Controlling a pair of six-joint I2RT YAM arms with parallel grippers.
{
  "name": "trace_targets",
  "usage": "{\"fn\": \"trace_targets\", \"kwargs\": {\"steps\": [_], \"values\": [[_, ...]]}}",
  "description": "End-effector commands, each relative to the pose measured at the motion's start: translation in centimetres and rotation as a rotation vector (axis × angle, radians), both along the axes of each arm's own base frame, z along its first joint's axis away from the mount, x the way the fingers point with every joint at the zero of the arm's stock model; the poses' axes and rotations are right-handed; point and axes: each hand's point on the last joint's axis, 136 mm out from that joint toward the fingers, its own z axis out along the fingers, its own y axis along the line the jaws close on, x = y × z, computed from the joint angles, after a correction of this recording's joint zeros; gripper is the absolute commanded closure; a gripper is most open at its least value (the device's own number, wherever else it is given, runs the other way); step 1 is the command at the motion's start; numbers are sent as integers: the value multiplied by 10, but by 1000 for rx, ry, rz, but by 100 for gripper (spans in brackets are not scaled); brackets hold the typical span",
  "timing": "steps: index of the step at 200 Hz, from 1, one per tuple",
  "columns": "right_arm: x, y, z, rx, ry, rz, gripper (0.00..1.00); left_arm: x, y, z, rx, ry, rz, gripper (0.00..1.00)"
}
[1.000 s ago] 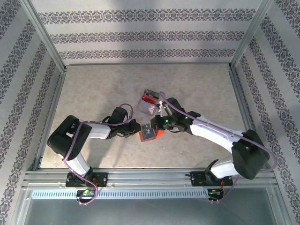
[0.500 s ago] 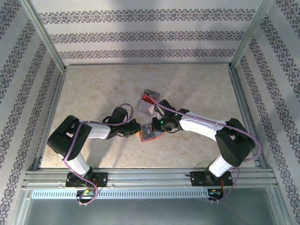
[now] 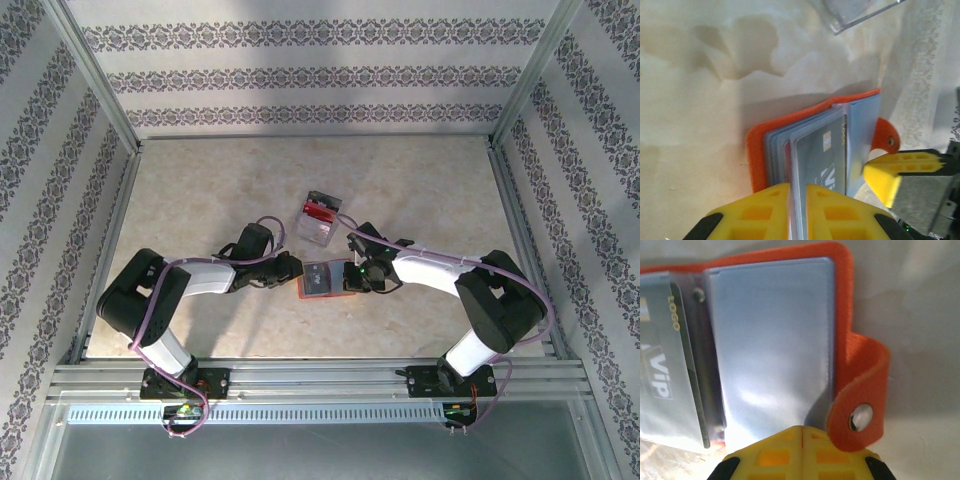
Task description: Take the credit cards out of the card holder
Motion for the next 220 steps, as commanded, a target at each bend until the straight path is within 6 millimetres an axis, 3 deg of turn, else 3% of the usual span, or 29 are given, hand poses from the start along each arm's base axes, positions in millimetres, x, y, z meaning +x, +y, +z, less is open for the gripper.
{"fn": "trace_targets", "kwargs": {"steps": [1,41,86,114,167,220], "values": [[-15,-2,-13,3,52,20,98,1,-8,21,-9,-49,-43,82],[-25,-3,-19,12,82,-9,99,4,-9,50,-24,-91,-44,80],[-23,-2,-17,8,68,-14,99,-14,-15,69,-60,-94,-56,86],[-24,-5,-17,-12,63,-11,99,-18,-25,58,-85,-57,-66,88],[-23,-8,-16,-26,58,-8,99,-6,-34,40,-77,-45,-79,90],[-22,-10,-16,-29,56,1,98,-8,-23,2,32,14,-63,90]]}}
